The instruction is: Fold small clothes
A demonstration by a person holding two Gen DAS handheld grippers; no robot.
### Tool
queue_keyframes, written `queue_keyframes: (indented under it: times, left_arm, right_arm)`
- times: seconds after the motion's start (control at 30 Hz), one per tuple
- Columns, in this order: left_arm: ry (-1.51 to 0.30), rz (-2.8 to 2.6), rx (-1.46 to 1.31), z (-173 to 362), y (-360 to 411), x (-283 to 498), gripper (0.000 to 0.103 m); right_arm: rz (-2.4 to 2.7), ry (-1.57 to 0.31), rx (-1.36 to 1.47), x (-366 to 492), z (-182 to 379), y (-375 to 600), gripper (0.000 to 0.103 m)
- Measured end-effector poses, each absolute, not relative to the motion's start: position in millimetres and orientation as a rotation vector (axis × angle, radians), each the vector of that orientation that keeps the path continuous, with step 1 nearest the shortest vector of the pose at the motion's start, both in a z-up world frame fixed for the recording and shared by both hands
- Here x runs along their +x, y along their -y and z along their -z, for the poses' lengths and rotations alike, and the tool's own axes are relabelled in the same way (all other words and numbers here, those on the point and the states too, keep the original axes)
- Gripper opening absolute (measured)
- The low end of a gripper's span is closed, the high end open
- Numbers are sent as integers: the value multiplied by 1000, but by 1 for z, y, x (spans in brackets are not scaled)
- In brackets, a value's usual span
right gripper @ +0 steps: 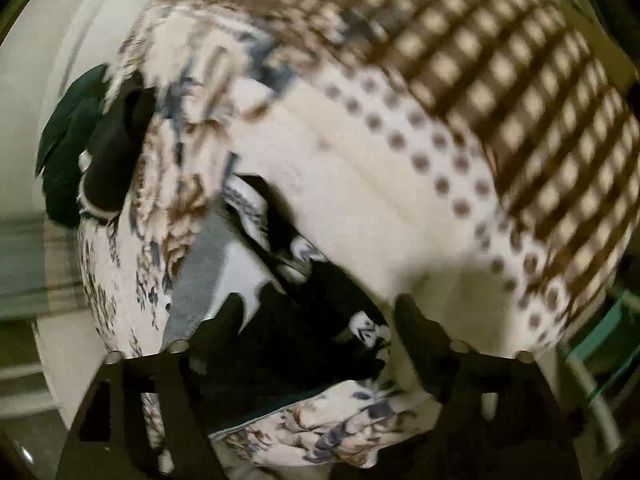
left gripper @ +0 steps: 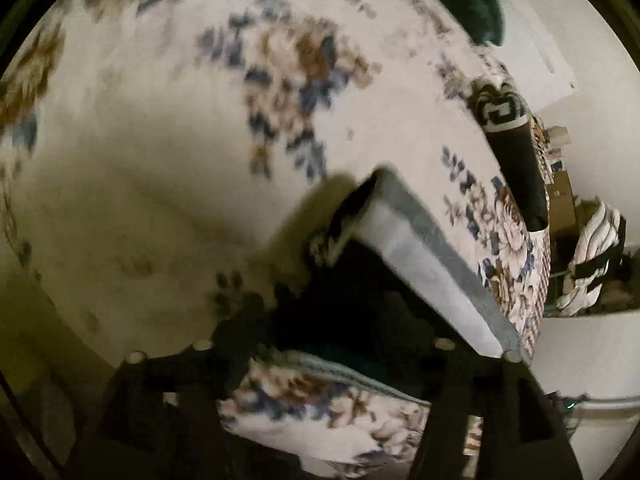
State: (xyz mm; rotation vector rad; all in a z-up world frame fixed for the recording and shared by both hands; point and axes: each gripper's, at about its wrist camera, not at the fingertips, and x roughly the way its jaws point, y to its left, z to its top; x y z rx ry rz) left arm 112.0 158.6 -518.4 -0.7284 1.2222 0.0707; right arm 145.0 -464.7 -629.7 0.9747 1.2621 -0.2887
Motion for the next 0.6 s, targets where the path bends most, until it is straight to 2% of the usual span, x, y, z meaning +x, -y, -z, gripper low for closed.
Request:
queue_keyframes:
  times: [0.13, 0.2, 0.27, 0.37, 0.43, 0.5, 0.57, 0.6]
  left_arm:
    - [-1184, 49, -612, 525, -154, 156, 61]
    - [-1190, 108, -590, 542, -148, 180, 61]
    - [-1219, 194, -620, 572, -141, 205, 62]
    - [-1225, 240, -683, 601, -142, 220, 73]
    - [-1198, 260, -780, 611, -149, 222, 75]
    - [-1191, 279, -765, 609, -148, 219, 75]
    - [-1183, 295, -754, 605, -145, 214, 75]
    - [-1178, 305, -768, 605, -145, 211, 71]
  right_arm:
    - [121, -1267, 845, 183, 625, 449, 96]
    - [25, -1294, 806, 206, 641, 440, 103]
    - [-31, -1339, 754, 223, 666, 433, 103]
    - [-101, -1387, 784, 237, 702, 436, 103]
    - [-141, -1400, 817, 241, 704, 441, 103]
    - [-174, -1412, 844, 241, 703, 443, 103]
    - [-234, -1410, 873, 238, 702, 439, 100]
    - [-253, -1410, 868, 237, 701, 435, 91]
